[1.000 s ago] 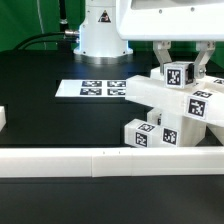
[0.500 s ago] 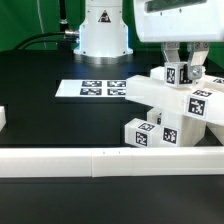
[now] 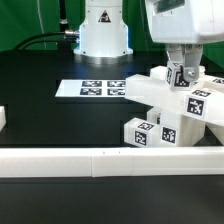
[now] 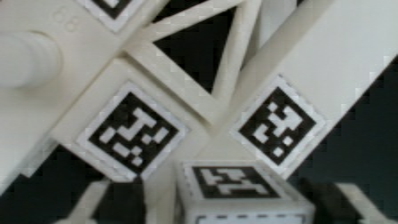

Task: Assemble chair

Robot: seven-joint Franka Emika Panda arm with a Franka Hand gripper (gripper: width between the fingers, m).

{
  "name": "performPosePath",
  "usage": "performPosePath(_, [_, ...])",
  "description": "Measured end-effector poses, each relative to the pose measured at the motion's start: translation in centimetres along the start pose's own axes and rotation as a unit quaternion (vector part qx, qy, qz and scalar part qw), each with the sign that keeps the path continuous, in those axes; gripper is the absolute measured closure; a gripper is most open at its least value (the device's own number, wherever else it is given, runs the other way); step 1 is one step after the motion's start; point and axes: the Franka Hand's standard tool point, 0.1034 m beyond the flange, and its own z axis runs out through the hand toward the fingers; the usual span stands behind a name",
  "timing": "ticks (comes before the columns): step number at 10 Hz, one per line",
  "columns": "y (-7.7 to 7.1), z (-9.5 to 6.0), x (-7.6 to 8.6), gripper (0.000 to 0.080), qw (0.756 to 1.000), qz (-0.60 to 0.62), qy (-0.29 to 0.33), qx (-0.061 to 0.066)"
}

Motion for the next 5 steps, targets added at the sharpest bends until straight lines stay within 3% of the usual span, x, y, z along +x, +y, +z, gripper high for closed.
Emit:
performPosePath(1, [-0.04,-0.02,0.01,0.0239,1.0,-0.002,0.0,0.001])
performPosePath(2, [-0.01,0.02,-0.01,0.0168,1.0,-0.006,0.0,0.0])
performPosePath(5, [0.01,0.02,0.02,0.0151,0.991,-0.137,0.001,0.0])
